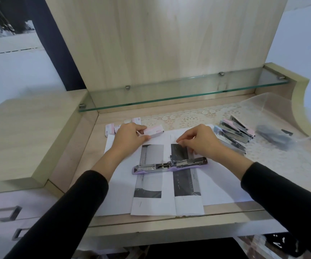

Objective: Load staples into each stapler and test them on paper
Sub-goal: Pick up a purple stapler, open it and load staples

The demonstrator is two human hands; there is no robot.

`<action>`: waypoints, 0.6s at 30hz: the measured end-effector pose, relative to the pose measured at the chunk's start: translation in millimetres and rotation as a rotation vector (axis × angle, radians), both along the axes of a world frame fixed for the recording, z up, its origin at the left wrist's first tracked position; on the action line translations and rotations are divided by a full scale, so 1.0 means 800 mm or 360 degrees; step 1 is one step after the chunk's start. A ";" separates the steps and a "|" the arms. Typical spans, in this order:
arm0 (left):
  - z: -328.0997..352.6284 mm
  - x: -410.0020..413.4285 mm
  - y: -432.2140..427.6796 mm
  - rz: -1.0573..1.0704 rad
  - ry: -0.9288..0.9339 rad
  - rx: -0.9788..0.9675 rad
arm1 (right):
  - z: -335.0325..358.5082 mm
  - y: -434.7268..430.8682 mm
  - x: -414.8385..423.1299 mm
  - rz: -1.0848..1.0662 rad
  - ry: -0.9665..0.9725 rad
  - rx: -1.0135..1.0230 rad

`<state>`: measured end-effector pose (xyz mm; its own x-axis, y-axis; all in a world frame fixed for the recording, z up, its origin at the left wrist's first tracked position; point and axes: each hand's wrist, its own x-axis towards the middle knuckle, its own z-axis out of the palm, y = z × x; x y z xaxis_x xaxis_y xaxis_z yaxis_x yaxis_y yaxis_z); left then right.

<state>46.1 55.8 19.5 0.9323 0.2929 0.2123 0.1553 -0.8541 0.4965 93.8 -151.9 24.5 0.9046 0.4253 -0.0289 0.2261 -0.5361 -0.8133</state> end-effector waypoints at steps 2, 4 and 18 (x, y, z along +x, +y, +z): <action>0.001 0.011 0.008 0.0051 0.0017 0.0021 | -0.003 -0.004 -0.002 0.0038 0.0033 0.0007; 0.001 0.021 0.011 0.0067 0.0043 0.0066 | -0.004 -0.008 -0.004 0.0062 0.0048 0.0010; 0.001 0.011 0.005 0.0085 -0.0134 0.0012 | -0.001 -0.027 -0.012 0.0167 -0.0129 0.0007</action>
<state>55.3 59.8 20.6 0.8941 0.3398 0.2918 0.1585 -0.8494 0.5035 84.5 -173.1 23.8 0.8543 0.5178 0.0448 0.3461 -0.5023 -0.7924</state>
